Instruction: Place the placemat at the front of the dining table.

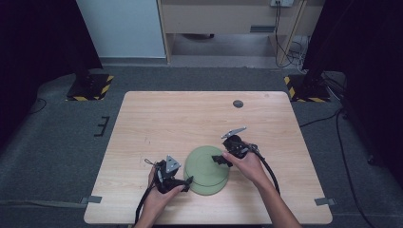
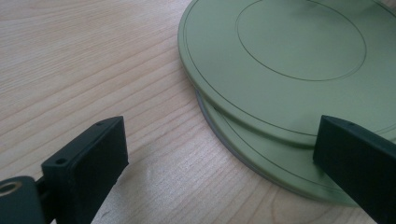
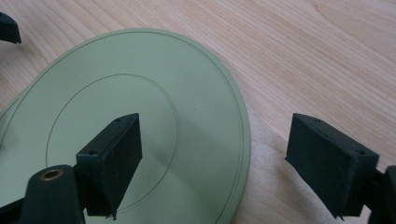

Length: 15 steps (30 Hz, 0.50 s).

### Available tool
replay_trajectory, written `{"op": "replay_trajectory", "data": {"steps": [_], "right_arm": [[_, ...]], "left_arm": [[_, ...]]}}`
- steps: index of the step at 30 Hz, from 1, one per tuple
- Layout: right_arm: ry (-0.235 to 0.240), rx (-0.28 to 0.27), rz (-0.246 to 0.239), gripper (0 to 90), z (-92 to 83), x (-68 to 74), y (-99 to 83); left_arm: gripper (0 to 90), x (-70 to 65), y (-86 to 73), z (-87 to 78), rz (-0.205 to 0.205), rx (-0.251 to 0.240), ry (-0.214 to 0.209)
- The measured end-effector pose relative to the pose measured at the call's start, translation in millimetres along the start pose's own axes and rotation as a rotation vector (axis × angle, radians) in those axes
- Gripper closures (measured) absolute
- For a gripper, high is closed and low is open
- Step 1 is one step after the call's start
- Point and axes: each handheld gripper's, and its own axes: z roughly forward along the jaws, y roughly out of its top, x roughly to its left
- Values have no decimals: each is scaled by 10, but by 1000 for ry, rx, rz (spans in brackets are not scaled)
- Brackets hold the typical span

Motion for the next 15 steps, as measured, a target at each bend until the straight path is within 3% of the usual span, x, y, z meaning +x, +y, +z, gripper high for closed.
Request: {"op": "replay_trajectory", "data": {"steps": [15], "right_arm": [[-3, -27, -46, 126, -200, 107, -287]], "left_arm": [[1, 8, 19, 43, -16, -6, 9]]}}
